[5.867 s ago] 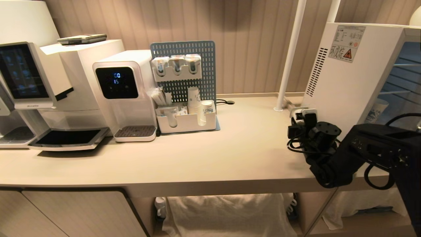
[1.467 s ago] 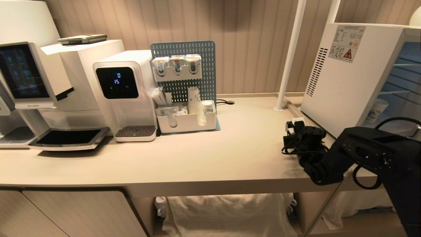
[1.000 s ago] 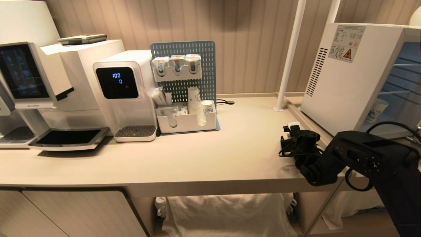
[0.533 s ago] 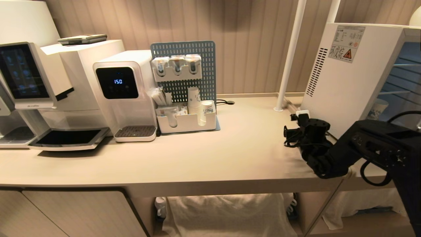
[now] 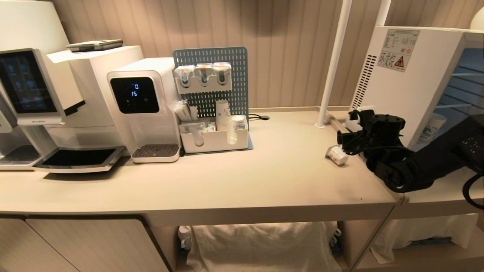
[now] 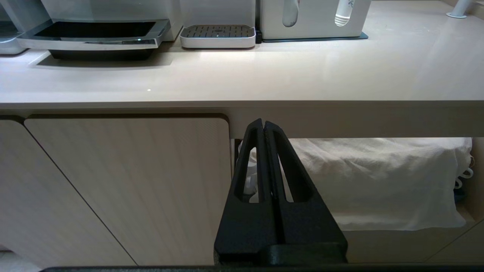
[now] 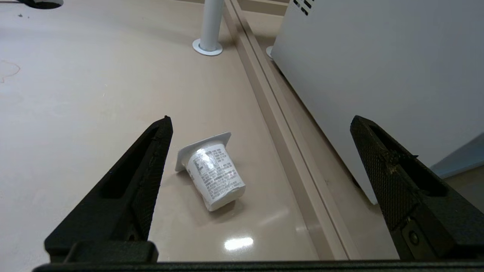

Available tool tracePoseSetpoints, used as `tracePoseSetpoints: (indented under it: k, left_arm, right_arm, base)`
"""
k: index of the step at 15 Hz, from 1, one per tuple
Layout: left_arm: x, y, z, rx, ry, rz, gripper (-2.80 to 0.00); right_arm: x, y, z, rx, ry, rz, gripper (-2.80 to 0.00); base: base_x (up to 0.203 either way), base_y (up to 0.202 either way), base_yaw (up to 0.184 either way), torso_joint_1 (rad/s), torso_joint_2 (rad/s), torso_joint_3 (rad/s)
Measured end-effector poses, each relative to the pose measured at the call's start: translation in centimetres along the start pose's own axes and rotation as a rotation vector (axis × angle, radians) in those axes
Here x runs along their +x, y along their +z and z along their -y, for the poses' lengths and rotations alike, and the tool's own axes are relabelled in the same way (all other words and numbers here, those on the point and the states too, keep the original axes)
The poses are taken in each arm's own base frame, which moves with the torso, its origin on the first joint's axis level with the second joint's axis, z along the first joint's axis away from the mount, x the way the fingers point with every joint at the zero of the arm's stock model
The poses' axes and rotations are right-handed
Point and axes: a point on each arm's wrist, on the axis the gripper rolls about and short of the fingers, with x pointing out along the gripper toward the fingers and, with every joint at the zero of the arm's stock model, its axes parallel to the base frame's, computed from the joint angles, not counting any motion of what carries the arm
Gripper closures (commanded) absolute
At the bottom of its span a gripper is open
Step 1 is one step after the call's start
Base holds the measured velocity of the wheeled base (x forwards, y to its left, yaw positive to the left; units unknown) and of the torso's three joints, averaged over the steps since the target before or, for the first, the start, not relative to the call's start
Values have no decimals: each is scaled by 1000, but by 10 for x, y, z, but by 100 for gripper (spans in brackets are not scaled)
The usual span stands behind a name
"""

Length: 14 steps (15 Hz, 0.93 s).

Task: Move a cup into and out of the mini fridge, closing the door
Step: Place the yoghurt on the table, then close the freezer door

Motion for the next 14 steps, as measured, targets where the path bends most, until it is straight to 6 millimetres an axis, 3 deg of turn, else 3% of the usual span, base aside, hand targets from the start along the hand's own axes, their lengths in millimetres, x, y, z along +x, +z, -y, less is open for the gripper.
tracePoseSetpoints:
  k: [6,7,10,14]
  left_arm:
    - [0,0,0,0,0,0,0]
    - [0,0,0,1,0,0,0]
    - [0,0,0,1,-1,0,0]
    - [0,0,0,1,-1,0,0]
  right_arm:
    - [2,-2,-4,-2,-3,-3,-280]
    - [0,-3,-5,2,2,-7,0]
    - [-23,4,-6,20,48,-31,0]
    - [-97,35,8,74,131,-7,0]
  base:
    - [0,0,0,0,0,0]
    - [0,0,0,0,0,0]
    - [0,0,0,0,0,0]
    - [0,0,0,0,0,0]
